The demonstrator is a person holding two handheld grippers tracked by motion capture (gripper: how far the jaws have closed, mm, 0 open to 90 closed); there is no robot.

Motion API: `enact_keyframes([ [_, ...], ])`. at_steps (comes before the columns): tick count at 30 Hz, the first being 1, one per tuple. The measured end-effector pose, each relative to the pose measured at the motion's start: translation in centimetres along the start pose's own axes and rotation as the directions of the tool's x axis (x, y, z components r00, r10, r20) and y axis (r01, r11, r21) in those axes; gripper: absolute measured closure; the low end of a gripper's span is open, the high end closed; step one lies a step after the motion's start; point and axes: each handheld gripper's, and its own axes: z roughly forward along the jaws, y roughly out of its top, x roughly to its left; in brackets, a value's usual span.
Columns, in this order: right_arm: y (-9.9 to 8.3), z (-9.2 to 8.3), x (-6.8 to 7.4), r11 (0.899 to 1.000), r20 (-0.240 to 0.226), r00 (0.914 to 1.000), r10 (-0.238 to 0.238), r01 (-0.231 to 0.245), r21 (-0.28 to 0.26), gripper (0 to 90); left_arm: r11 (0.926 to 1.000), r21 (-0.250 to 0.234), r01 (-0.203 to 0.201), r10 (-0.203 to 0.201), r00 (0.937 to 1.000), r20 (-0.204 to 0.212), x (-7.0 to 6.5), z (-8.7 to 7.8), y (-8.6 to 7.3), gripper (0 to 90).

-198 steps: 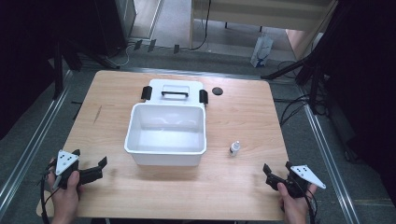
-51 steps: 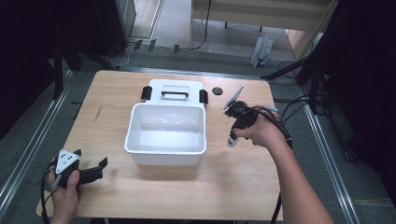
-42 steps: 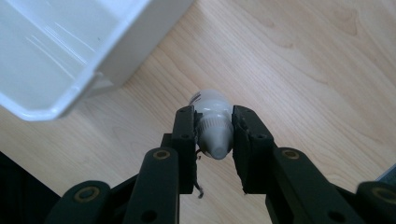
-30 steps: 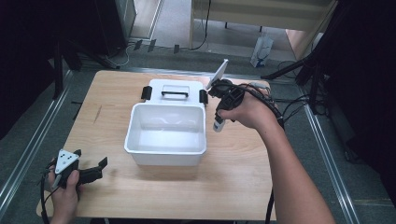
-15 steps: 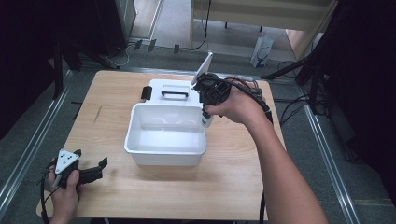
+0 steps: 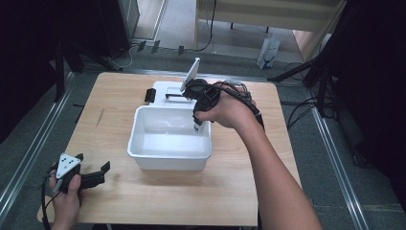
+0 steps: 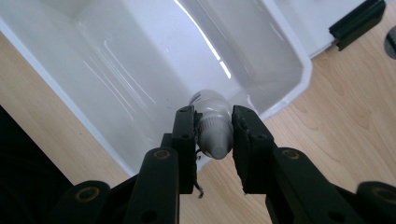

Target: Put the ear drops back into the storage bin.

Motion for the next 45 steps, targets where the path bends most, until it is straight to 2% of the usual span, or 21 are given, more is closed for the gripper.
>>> enact_keyframes([
  [2, 0.1, 0.4, 0.1, 1.0, -0.015, 0.9999, -0.004, 0.004, 0.002, 72.3, 1.0, 0.0, 0.0, 0.0, 1.0, 0.0, 0.0, 0.0, 0.0, 0.3],
  [4, 0.1, 0.7, 0.1, 1.0, -0.016, 0.9999, 0.004, -0.004, 0.017, 72.3, 1.0, 0.0, 0.001, -0.001, 1.0, 0.0, 0.0, 0.0, 0.0, 0.3],
  [13, -0.4, 2.2, -0.3, 1.0, -0.026, 0.9996, -0.012, 0.013, 0.025, 72.3, 1.0, -0.001, 0.002, -0.002, 1.0, 0.0, 0.0, 0.0, 0.0, 0.3],
  [30, -1.5, 5.6, -0.4, 0.993, -0.006, 0.9946, -0.103, 0.103, 0.058, 72.2, 1.0, 0.002, 0.004, -0.004, 1.0, 0.003, 0.0, 0.0, 0.0, 0.3],
  [37, -1.9, 6.8, -0.3, 0.986, -0.025, 0.9868, -0.16, 0.161, 0.05, 72.1, 1.0, 0.001, 0.005, -0.005, 1.0, 0.003, 0.0, 0.0, 0.0, 0.3],
  [45, -2.1, 8.5, 0.2, 0.971, -0.027, 0.9742, -0.224, 0.226, 0.079, 72.0, 1.0, 0.001, 0.005, -0.005, 1.0, 0.004, 0.0, 0.0, 0.0, 0.3],
])
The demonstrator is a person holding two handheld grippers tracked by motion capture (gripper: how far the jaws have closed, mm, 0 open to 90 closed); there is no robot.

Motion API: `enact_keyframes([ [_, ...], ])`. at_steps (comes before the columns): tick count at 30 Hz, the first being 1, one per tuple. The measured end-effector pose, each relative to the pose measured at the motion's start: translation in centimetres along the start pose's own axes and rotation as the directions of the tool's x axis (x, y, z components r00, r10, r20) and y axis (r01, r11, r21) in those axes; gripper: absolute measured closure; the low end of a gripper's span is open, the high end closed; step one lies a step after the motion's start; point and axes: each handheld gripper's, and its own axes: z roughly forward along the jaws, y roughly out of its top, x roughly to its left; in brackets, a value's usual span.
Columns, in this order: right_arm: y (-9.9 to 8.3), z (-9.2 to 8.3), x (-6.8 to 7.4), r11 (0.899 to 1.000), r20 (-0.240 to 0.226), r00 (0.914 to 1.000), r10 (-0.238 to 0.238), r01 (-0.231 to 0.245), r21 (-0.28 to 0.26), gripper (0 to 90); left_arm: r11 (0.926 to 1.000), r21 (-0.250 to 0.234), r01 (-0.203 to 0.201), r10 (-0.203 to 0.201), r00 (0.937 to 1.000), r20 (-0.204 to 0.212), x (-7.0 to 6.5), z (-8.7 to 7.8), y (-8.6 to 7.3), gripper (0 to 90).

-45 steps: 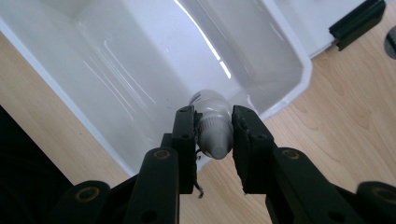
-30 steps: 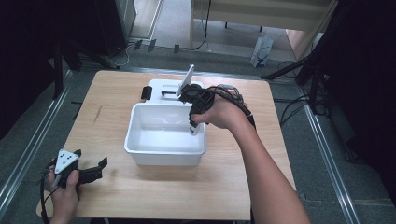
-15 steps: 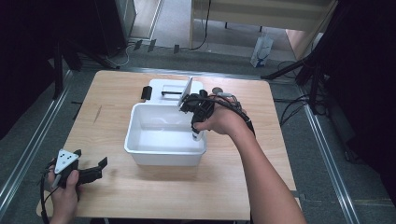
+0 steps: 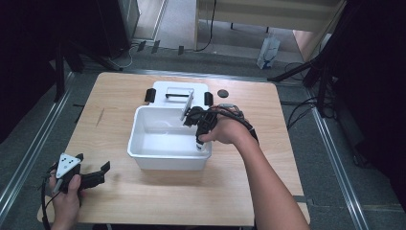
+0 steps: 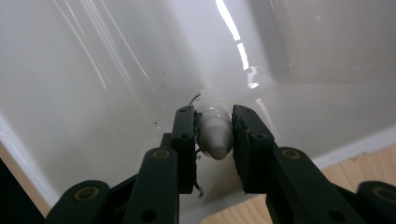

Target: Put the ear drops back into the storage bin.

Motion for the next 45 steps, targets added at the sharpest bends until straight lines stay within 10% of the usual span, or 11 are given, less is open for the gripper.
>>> enact_keyframes([
  [32, -0.3, 1.8, 0.4, 0.999, -0.034, 0.9983, -0.046, 0.046, -0.003, 69.8, 1.0, 0.0, 0.002, -0.002, 1.0, 0.0, 0.0, 0.0, 0.0, 0.3],
  [45, -0.7, -1.0, 0.7, 0.995, -0.02, 0.9997, 0.013, -0.015, -0.099, 30.2, 1.0, 0.0, 0.0, 0.0, 1.0, 0.001, 0.0, 0.0, 0.0, 0.3],
])
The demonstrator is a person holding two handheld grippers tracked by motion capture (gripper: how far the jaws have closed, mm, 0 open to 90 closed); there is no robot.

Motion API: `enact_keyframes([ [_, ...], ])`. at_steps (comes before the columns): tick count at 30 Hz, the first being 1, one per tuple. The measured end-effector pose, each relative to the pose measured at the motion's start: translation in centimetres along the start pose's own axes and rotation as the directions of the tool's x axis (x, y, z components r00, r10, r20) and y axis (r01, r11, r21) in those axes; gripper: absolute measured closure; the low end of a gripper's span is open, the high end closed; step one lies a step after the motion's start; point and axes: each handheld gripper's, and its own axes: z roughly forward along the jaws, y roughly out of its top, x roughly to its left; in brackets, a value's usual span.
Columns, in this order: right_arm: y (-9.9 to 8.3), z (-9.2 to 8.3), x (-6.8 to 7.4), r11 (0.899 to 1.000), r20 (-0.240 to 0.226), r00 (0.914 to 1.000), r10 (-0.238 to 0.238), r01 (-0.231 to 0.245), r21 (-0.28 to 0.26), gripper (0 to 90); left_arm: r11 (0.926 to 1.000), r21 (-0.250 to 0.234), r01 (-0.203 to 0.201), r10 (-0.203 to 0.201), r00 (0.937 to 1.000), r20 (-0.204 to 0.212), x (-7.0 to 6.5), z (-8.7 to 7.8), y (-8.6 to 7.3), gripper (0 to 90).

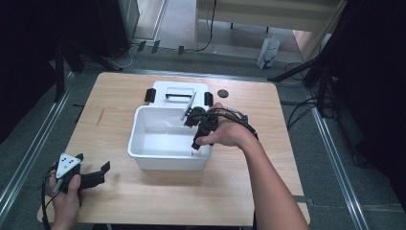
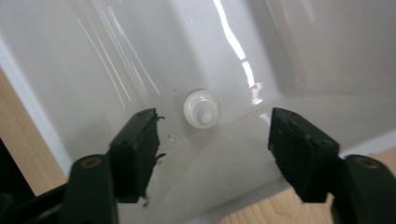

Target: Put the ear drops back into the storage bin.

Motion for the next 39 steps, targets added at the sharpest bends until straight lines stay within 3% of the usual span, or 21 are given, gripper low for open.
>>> enact_keyframes([
  [5, -0.2, -1.7, 0.4, 0.999, 0.024, 0.9992, 0.03, -0.03, -0.028, 0.0, 1.0, -0.001, 0.0, 0.0, 1.0, -0.001, 0.0, 0.0, 0.0, 0.3],
  [9, -0.8, -2.8, 0.3, 0.996, 0.046, 0.996, 0.077, -0.074, -0.05, 0.0, 1.0, 0.002, -0.001, 0.001, 1.0, 0.001, 0.0, 0.0, 0.0, 0.3],
  [17, -3.6, -3.6, -0.4, 0.992, 0.073, 0.9907, 0.115, -0.11, -0.067, 0.0, 1.0, -0.002, -0.004, 0.004, 1.0, -0.004, 0.0, 0.0, 0.0, 0.3],
  [32, -11.0, -1.8, -1.9, 0.972, 0.086, 0.9718, 0.219, -0.21, -0.103, 0.0, 0.9999, 0.001, -0.014, 0.014, 0.9999, -0.008, -0.2, 0.0, 0.0, 0.3],
  [39, -14.7, -0.2, -2.2, 0.956, 0.074, 0.9592, 0.273, -0.261, -0.137, 0.0, 0.9998, 0.002, -0.02, 0.02, 0.9997, -0.015, -0.3, 0.0, 0.0, 0.3],
])
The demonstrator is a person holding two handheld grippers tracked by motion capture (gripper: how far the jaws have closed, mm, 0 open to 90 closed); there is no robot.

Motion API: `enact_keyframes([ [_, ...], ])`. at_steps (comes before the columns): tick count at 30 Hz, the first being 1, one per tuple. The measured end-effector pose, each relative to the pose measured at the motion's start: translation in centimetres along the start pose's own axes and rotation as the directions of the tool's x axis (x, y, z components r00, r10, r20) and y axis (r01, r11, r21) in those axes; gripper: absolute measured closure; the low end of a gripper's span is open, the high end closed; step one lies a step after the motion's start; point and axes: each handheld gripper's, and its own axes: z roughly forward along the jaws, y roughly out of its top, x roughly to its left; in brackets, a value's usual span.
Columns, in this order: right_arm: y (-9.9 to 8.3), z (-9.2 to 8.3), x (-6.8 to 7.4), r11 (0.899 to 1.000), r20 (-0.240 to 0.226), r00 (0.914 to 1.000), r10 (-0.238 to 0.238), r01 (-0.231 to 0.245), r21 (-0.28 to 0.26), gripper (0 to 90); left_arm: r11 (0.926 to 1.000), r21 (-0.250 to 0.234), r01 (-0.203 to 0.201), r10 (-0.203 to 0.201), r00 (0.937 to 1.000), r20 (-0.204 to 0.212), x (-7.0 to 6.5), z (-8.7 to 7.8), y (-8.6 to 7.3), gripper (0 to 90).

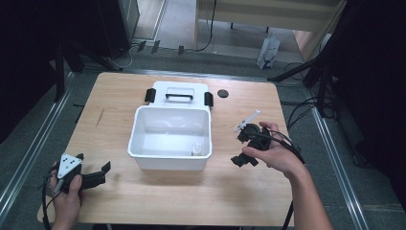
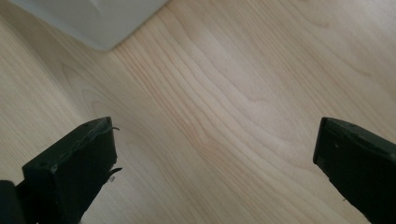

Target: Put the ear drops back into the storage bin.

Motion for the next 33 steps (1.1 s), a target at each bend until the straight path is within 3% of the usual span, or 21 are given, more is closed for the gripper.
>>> enact_keyframes([
  [8, -4.8, 2.1, -1.2, 0.995, 0.023, 0.9958, 0.088, -0.087, -0.047, 0.0, 1.0, 0.002, 0.001, -0.001, 1.0, -0.002, 0.0, 0.0, 0.0, 0.3],
  [15, -9.1, 3.6, -1.9, 0.977, 0.042, 0.9838, 0.174, -0.167, -0.132, 0.0, 1.0, 0.001, -0.001, 0.001, 1.0, -0.006, 0.0, 0.0, 0.0, 0.3],
  [17, -10.2, 4.0, -1.9, 0.964, 0.064, 0.9779, 0.199, -0.184, -0.19, 0.0, 1.0, 0.001, -0.003, 0.003, 1.0, -0.007, 0.0, 0.0, 0.0, 0.3],
  [22, -13.0, 4.8, -1.4, 0.921, 0.077, 0.9615, 0.264, -0.227, -0.315, 0.0, 1.0, 0.001, -0.004, 0.004, 0.9999, -0.01, -0.1, 0.0, 0.0, 0.3],
  [24, -14.0, 5.0, -1.2, 0.898, 0.079, 0.9522, 0.295, -0.249, -0.362, 0.0, 1.0, 0.002, -0.006, 0.006, 0.9999, -0.013, -0.1, 0.0, 0.0, 0.3],
  [28, -15.9, 5.1, -0.8, 0.856, 0.059, 0.9465, 0.317, -0.259, -0.447, 0.0, 0.9999, 0.007, -0.015, 0.015, 0.9998, -0.013, -0.2, 0.1, 0.0, 0.3],
  [31, -17.2, 5.3, -0.7, 0.84, 0.058, 0.9458, 0.32, -0.254, -0.48, 0.0, 0.9997, 0.008, -0.025, 0.025, 0.9995, -0.019, -0.3, 0.1, 0.0, 0.3],
  [33, -18.3, 5.6, -0.8, 0.826, 0.049, 0.938, 0.343, -0.277, -0.491, 0.0, 0.9993, 0.011, -0.035, 0.035, 0.999, -0.028, -0.4, 0.1, 0.0, 0.3],
])
